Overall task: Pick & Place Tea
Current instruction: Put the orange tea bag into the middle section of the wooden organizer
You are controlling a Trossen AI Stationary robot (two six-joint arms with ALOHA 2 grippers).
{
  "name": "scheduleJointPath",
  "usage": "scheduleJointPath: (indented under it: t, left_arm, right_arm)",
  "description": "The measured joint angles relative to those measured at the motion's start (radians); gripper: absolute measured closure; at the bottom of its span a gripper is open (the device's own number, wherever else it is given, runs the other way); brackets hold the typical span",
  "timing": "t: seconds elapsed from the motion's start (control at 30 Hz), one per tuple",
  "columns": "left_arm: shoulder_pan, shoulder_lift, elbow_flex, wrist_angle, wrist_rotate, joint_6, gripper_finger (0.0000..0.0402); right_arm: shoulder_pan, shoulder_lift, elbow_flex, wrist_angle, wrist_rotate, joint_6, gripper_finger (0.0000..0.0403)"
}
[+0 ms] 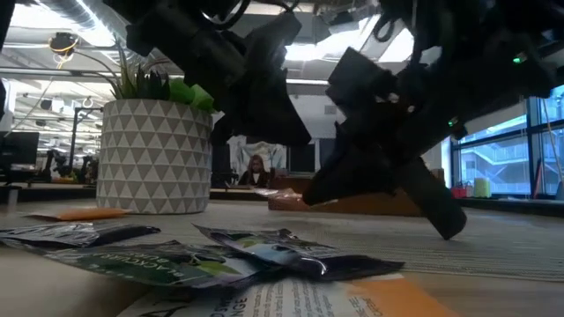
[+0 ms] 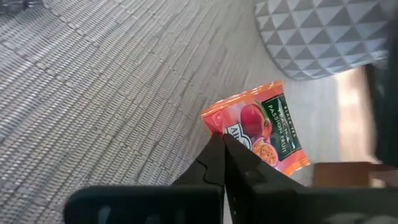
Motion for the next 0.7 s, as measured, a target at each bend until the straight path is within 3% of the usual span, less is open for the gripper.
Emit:
scheduleJointPath:
  t: [0.1, 0.3, 0.5, 0.7]
  left_arm:
    - [0.014, 0.000, 0.000, -0.006, 0.048, -0.035, 0.0338]
    - [0.051, 0.000, 0.000, -0.004, 0.113, -0.054, 0.0288]
    - [0.091, 0.000, 0.000, 0.000, 0.131, -0.113, 0.0254]
    - [0.118, 0.000, 0.000, 0.008, 0.247, -0.139, 0.0250]
  right_arm:
    - [0.025, -0.001, 0.000, 0.002, 0.066, -0.013, 0.0402]
    - [0.050, -0.031, 0.006, -0.060, 0.077, -0.016, 0.0402]
    - [0.079, -0.069, 0.087, -0.300, 0.088, 0.084, 0.0402]
    - [0.129, -0.072, 0.166, -0.506, 0.121, 0.197, 0.0403]
